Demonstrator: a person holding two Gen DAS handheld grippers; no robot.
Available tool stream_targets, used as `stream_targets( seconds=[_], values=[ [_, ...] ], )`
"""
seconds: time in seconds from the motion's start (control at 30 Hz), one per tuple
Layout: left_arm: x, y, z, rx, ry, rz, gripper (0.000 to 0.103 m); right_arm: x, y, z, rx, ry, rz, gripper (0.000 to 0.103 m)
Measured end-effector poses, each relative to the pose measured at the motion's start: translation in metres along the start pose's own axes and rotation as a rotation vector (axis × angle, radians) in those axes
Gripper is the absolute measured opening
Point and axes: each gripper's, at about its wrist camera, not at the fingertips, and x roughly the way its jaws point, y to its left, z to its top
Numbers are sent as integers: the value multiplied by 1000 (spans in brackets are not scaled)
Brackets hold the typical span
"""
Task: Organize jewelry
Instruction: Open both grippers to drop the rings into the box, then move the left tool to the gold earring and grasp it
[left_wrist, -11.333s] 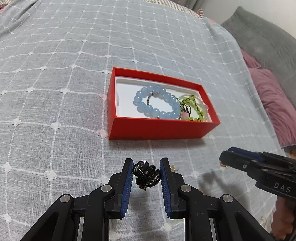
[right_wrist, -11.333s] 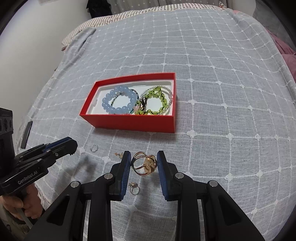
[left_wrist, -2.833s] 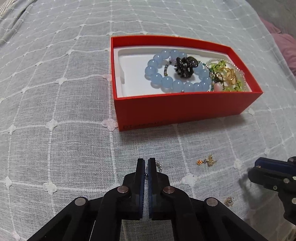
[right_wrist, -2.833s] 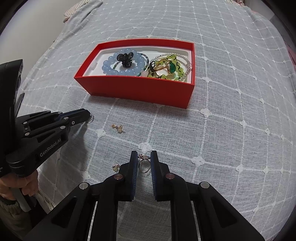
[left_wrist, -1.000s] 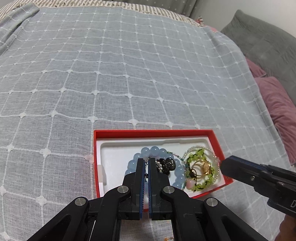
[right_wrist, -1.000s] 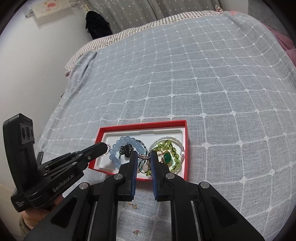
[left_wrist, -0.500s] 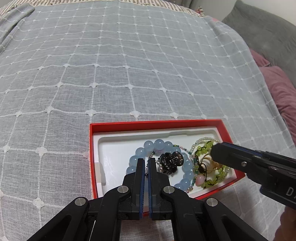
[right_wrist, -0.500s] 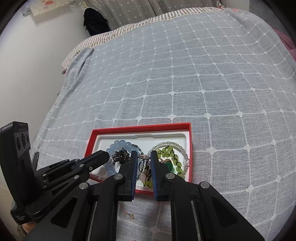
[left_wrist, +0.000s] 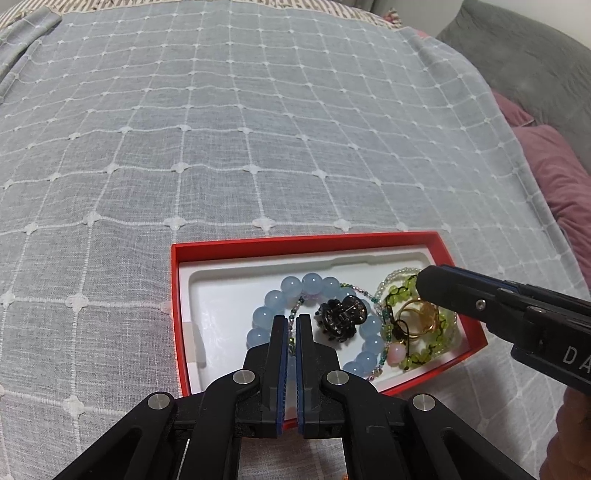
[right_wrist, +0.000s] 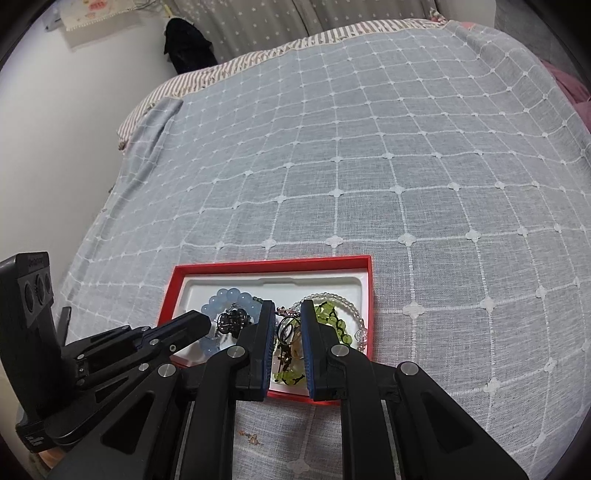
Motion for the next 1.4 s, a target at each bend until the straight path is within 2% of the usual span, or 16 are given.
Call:
stream_targets(
  seconds=[0.1, 0.37, 0.53, 0.73, 0.9, 1.17, 1.3, 1.4],
  values=[
    [0, 0, -1, 0, 3, -1, 1, -2, -3, 1, 16, -7, 6, 15],
    [-7, 1, 1, -5, -16, 1, 14, -5, -5, -2, 34, -5, 12, 16],
    [-16, 1, -3, 4, -37, 25, 16, -13, -7, -6, 52, -18, 23, 16],
    [-27, -4, -6, 36, -65, 54, 24, -30, -3, -11, 56, -42, 46, 16],
    [-33, -2, -16, 34, -51, 58, 24, -46, 7, -25, 9, -41, 45, 17],
    [-49, -4, -29, 44, -58, 55, 24, -45, 11, -43, 15, 22, 59, 18],
    [-44, -4, -33, 36, -30, 50, 24, -36, 15, -51, 17, 79, 38, 18],
    [-41, -3, -36, 21, -8, 39, 24, -37, 18, -54, -5, 79, 8, 18]
  ],
)
